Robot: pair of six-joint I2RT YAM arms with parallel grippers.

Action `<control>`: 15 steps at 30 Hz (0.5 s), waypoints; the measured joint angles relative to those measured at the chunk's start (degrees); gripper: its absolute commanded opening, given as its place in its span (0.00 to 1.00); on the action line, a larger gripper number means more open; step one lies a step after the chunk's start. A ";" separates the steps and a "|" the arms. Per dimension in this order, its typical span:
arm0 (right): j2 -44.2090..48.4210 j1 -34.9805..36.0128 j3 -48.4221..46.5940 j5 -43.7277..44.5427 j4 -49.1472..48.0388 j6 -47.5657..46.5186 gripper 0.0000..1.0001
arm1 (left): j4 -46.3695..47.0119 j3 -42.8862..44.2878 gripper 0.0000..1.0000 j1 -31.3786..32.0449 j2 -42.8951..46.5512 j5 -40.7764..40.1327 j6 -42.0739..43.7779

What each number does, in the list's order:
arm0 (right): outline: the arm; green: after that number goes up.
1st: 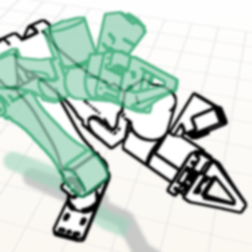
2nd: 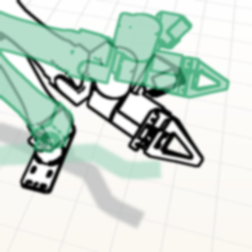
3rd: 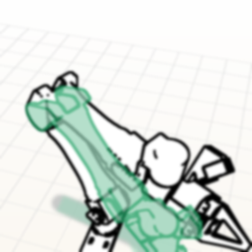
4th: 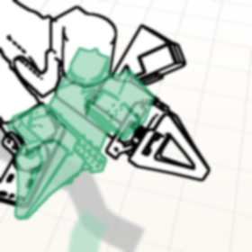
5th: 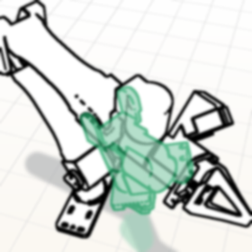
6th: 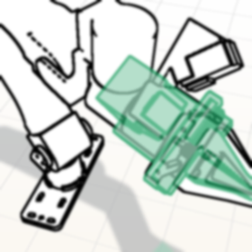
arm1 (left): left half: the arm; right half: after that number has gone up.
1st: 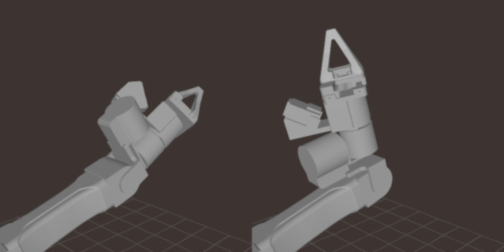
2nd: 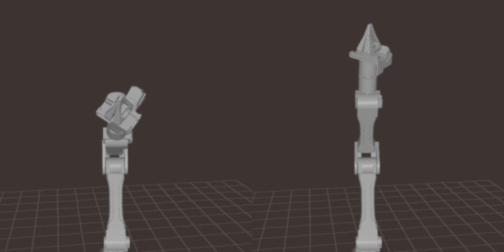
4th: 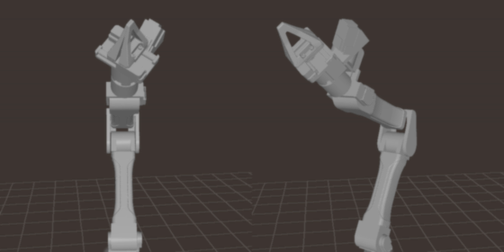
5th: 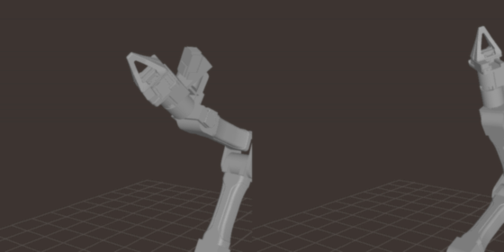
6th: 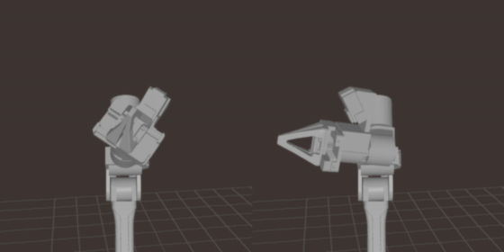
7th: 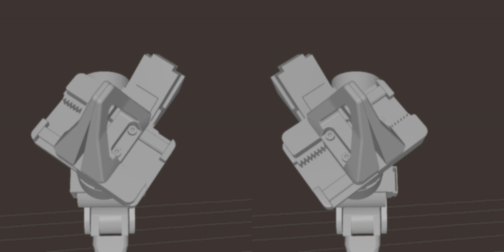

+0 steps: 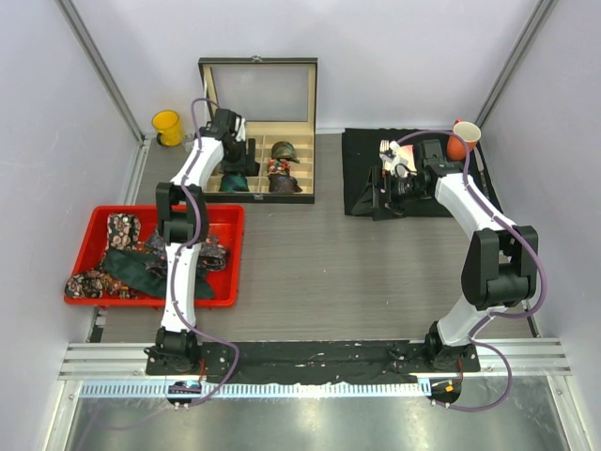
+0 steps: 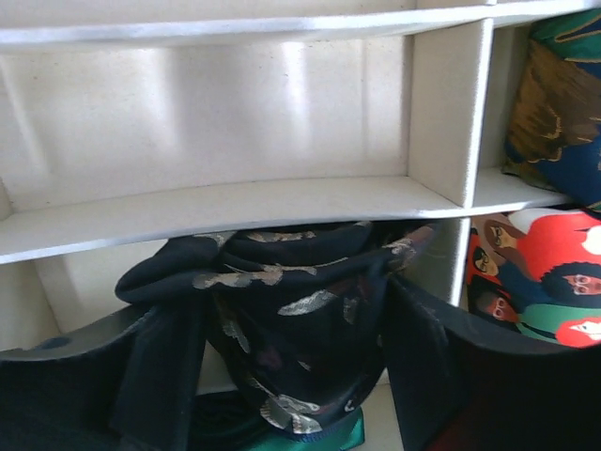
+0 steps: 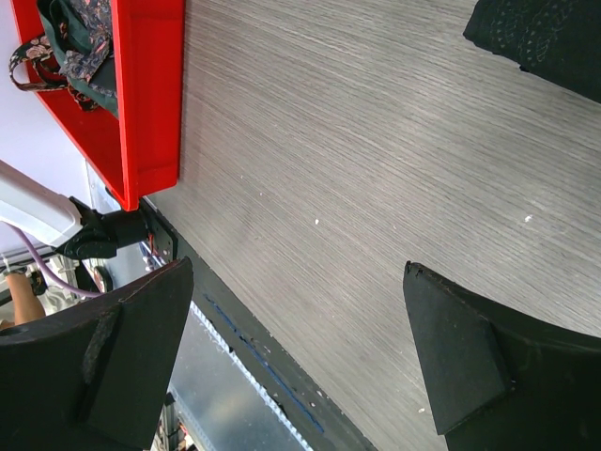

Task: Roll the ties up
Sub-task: Place the tie in the storage box.

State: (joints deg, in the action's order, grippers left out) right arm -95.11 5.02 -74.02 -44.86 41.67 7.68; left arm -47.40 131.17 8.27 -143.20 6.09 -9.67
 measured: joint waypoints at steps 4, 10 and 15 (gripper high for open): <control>0.00 0.00 0.00 -0.02 0.00 0.00 1.00 | 0.46 -0.33 0.87 -0.31 0.11 0.44 0.79; 0.63 0.00 0.28 -0.02 -0.02 0.00 0.99 | 1.42 -1.27 0.98 -1.09 0.50 1.92 1.60; 1.79 0.00 0.74 -0.07 0.00 -0.02 1.00 | 1.36 -1.27 1.00 -1.70 1.05 3.15 2.12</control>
State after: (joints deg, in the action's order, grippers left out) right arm -93.32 5.02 -73.28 -44.93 41.67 7.66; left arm -46.04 129.91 6.57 -142.15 9.23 -7.55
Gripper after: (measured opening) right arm 0.994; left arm 0.991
